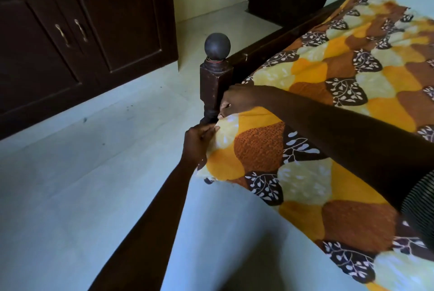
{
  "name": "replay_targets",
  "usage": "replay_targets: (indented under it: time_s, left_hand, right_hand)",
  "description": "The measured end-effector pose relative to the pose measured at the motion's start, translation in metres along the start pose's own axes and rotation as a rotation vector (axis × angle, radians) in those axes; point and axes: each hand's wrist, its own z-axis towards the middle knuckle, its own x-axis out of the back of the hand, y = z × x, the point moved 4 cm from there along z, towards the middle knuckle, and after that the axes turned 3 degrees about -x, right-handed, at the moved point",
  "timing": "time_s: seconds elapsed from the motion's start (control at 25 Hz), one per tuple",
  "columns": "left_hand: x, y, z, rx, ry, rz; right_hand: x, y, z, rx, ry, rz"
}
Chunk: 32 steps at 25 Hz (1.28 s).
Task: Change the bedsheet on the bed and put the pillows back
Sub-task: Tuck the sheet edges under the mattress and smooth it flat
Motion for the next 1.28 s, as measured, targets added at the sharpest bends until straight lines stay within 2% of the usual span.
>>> replay_targets:
  time_s: [0.08,0.2,0.28,0.36,0.48,0.56,0.64,0.72,0.84,0.92,1.04,1.16,1.28]
  left_hand:
    - [0.002,-0.003,0.001,0.031,-0.076,0.027]
    - [0.000,0.007,0.001,0.099,-0.167,-0.035]
    - [0.001,0.020,-0.002,0.014,-0.115,-0.001]
    - [0.005,0.040,-0.002,-0.045,-0.022,0.032]
    - [0.004,0.079,0.011,-0.191,0.053,0.108]
    - [-0.009,0.107,0.032,-0.301,0.046,0.190]
    - [-0.031,0.124,0.060,-0.255,-0.055,0.299]
    - [-0.051,0.130,0.083,-0.156,-0.142,0.526]
    - [-0.065,0.134,0.105,-0.089,-0.151,0.802]
    - [-0.066,0.138,0.116,-0.095,-0.126,0.854]
    - [-0.060,0.145,0.133,-0.125,-0.090,0.753]
    - [-0.059,0.147,0.156,-0.080,-0.008,0.537]
    - [-0.067,0.141,0.183,0.104,0.052,0.226]
  right_hand:
    - [0.008,-0.004,-0.006,0.016,0.082,0.108]
    - [0.025,0.000,-0.040,0.044,0.360,0.290]
    - [0.025,0.011,-0.076,0.037,0.559,0.355]
    - [0.022,0.036,-0.107,-0.012,0.671,0.409]
    - [0.030,0.090,-0.116,-0.180,0.682,0.406]
    - [0.036,0.125,-0.097,-0.275,0.567,0.311]
    - [0.033,0.146,-0.076,-0.317,0.397,0.216]
    - [0.027,0.156,-0.058,-0.313,0.320,0.118]
    - [0.028,0.166,-0.043,-0.345,0.436,0.120]
    - [0.031,0.166,-0.041,-0.375,0.506,0.143]
    - [0.046,0.170,-0.048,-0.391,0.631,0.165]
    - [0.069,0.186,-0.055,-0.462,0.779,0.505]
    - [0.079,0.202,-0.047,-0.542,0.839,0.786]
